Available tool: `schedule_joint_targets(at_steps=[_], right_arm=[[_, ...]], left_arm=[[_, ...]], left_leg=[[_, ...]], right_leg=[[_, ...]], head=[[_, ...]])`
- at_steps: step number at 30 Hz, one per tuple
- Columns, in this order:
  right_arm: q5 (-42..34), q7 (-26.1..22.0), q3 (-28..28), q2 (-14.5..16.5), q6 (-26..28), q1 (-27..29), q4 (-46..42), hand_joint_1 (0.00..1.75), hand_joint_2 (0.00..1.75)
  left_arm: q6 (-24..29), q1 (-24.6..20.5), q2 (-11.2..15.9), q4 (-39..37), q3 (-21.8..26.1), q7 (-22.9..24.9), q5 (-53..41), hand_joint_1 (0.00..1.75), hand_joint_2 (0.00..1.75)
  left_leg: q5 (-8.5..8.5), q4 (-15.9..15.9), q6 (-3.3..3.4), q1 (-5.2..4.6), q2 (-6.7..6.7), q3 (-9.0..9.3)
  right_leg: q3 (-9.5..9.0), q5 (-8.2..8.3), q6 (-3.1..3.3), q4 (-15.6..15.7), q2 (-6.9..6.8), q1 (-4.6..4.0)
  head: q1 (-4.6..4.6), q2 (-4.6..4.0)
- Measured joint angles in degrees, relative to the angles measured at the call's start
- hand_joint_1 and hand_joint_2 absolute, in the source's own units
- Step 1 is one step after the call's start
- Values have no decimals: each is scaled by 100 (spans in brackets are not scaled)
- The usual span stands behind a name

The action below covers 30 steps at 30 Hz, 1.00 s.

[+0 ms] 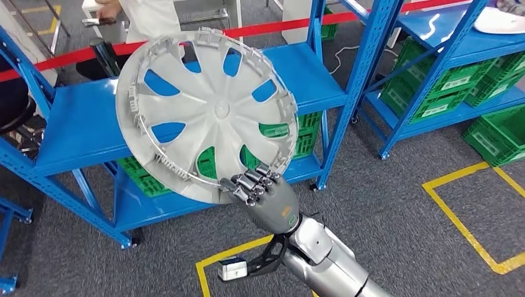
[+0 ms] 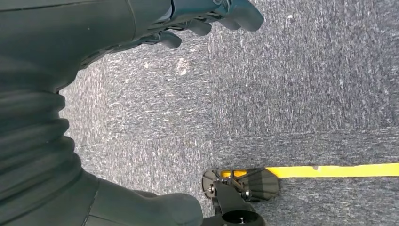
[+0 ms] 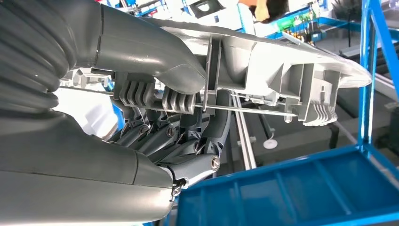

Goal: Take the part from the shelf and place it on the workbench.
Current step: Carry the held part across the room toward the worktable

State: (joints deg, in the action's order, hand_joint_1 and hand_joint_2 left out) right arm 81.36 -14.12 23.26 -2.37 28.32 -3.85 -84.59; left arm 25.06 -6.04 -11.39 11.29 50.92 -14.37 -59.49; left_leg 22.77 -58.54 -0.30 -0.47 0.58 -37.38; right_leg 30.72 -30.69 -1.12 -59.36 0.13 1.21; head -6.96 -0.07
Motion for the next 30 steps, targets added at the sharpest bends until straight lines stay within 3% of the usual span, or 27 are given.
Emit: schedule_joint_targets(at_steps=[3, 5, 7, 8, 9, 10, 11, 13, 14, 15, 17, 19, 22, 23, 24, 25, 26, 28, 30], right_arm=[[-69, -31, 0, -2, -55, -4, -3, 175, 175], [-94, -34, 0, -2, -70, -18, -15, 175, 175], [-118, -36, 0, -1, -95, -22, -28, 175, 175], [-132, -36, 0, -1, -113, -22, -31, 175, 175], [-146, -37, 0, -1, -132, -22, -35, 175, 175], [-160, -36, 0, -1, -149, -22, -41, 175, 175], [-171, -35, 0, -1, -165, -23, -55, 175, 175], [-181, -32, 0, 5, -209, -22, -99, 175, 175], [-183, -30, 0, 11, -232, -22, -123, 175, 175], [-182, -28, 0, 19, -249, -18, -143, 175, 175], [-181, -24, -6, 27, -261, 2, -181, 175, 175], [-180, -23, -21, 26, -260, 25, -218, 175, 175], [-172, -29, -37, 24, -262, 39, -238, 175, 175], [-168, -28, -39, 23, -266, 50, -238, 175, 175], [-164, -20, -44, 23, -277, 64, -238, 175, 175], [-159, -11, -51, 23, -292, 74, -238, 175, 175], [-155, -2, -61, 23, -313, 81, -241, 175, 175], [-142, 5, -84, 26, -353, 82, -261, 175, 175], [-120, 5, -95, 31, -394, 84, -297, 175, 175]], left_arm=[[3, -2, -4, -2, 2, 32, 0, 0, 175], [3, -7, -6, -3, 3, 43, 0, 0, 175], [3, -16, -8, -3, 3, 46, 0, 0, 175], [3, -18, -9, -3, 4, 49, 0, 0, 175], [2, -19, -9, -3, 5, 52, 0, 0, 175], [1, -21, -11, -3, 6, 56, 0, 0, 175], [0, -24, -13, -2, 7, 63, 0, 0, 175], [-3, -32, -14, -2, 7, 87, -1, 0, 175], [-4, -32, -15, -3, 8, 105, -1, 0, 175], [-5, -31, -18, -3, 8, 122, -2, 0, 175], [-6, -24, -30, -4, 11, 149, -2, 0, 175], [-6, -19, -38, -3, 15, 162, -1, 0, 175], [-18, 1, -42, -3, 23, 174, 3, 0, 175], [-27, 11, -43, -4, 27, 176, 7, 0, 175], [-34, 17, -45, -4, 30, 179, 11, 0, 175], [-39, 17, -48, -4, 32, 184, 14, 0, 175], [-44, 13, -52, -4, 33, 191, 15, 0, 175], [-50, -3, -57, -2, 33, 219, 10, 0, 175], [-55, -12, -58, 0, 33, 254, 2, 0, 175]], left_leg=[[28, -79, -93, 18, -1, -54], [368, -485, -164, 40, -12, -214], [824, -1234, -213, 55, -19, -459], [951, -1523, -221, 59, -21, -531], [973, -1628, -214, 60, -27, -506], [894, -1502, -192, 59, -46, -364], [754, -1165, -152, 54, -100, -116], [585, -353, -58, 46, -335, 424], [557, -94, -30, 36, -434, 589], [572, 32, -14, 19, -485, 664], [524, 103, 13, 10, -393, 683], [448, 206, 78, 37, -237, 693], [382, 230, 143, 37, 14, 628], [378, 205, 143, 33, 98, 593], [377, 172, 142, 31, 180, 554], [378, 132, 139, 32, 258, 514], [385, 83, 128, 35, 331, 475], [416, -23, 81, 20, 449, 414], [440, -79, 8, -8, 536, 397]], right_leg=[[76, 69, 161, -19, 14, 7], [137, 148, 229, -16, 29, 21], [234, 231, 242, -19, 73, 19], [285, 272, 237, -20, 107, 17], [333, 311, 228, -21, 148, 15], [372, 346, 216, -22, 198, 12], [401, 377, 203, -22, 251, 8], [443, 438, 165, -13, 354, 21], [459, 470, 132, -4, 399, 37], [475, 502, 92, 8, 447, 60], [496, 559, 5, 38, 537, 78], [588, 466, -34, -90, 415, 45], [1021, -102, -64, -1041, 95, 16], [1141, -233, -82, -1357, 66, 16], [1171, -265, -97, -1500, 47, 18], [1081, -197, -109, -1414, 18, 20], [872, -59, -115, -1106, -42, 21], [440, 153, -92, -363, -306, 11], [306, 206, -16, -85, -460, -8]], head=[[21, 0], [44, 0], [63, 0], [64, 0], [64, 0], [66, 0], [66, 0], [61, 0], [61, 0], [66, 0], [78, 0], [68, 0], [31, 0], [27, 0], [26, 0], [25, 0], [25, 0], [21, 0], [24, 0]])
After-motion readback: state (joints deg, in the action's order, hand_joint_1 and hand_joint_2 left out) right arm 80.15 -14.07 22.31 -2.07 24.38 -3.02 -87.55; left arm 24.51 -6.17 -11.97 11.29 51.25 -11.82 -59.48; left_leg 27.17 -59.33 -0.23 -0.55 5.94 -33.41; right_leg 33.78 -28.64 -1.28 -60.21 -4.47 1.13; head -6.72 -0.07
